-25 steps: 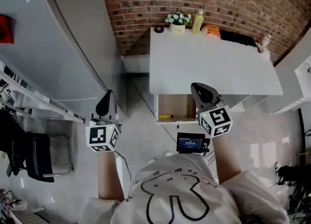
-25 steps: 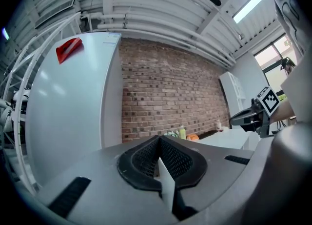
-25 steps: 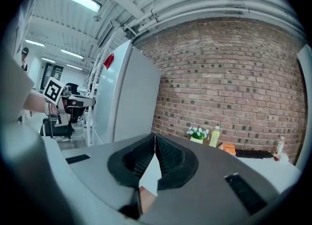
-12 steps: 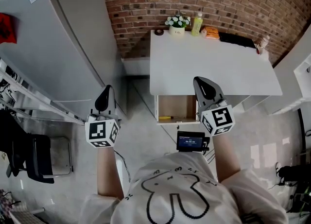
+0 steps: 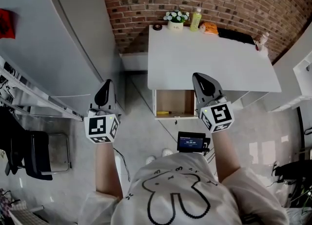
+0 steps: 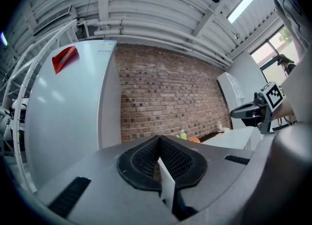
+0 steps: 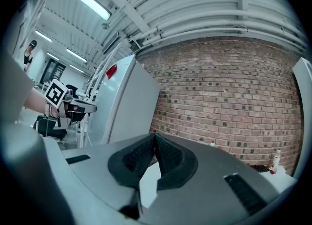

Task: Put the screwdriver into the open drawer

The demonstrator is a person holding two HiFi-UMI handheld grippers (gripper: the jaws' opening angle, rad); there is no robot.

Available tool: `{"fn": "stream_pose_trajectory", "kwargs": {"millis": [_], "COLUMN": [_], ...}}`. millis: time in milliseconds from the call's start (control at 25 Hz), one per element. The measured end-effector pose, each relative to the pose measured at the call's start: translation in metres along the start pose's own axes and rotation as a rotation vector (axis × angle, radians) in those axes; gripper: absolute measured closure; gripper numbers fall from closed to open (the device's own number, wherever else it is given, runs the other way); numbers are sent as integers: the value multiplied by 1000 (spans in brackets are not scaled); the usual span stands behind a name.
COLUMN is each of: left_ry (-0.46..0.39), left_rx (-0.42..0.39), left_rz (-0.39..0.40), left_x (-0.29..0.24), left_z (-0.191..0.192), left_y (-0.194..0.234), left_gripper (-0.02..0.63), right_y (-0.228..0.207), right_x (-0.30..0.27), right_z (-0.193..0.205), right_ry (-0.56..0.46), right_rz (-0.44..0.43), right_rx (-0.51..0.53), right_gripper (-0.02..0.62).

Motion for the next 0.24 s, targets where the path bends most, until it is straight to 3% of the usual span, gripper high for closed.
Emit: {"fn": "stream_pose_trajectory", "kwargs": {"millis": [240], "left_ry": [-7], "left_rx": [0], "left_rz": [4], "left_x": [-1], "left_z": [2], "left_y": [-4], "left_gripper": [595], "right_y": [1], "right_x": [2], "right_z": [7], "right_ry": [-1], "right_rz": [5], "right_rx": [-15], "right_gripper": [575]}}
Point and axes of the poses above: the fingertips, and each gripper's own axes: x backward along the fingers, y to its left, z out of its underside, the point moved 9 cm from there along x, backward along the fingers, and after that the axes turned 15 degrees about -z, right-handed, at the moved point
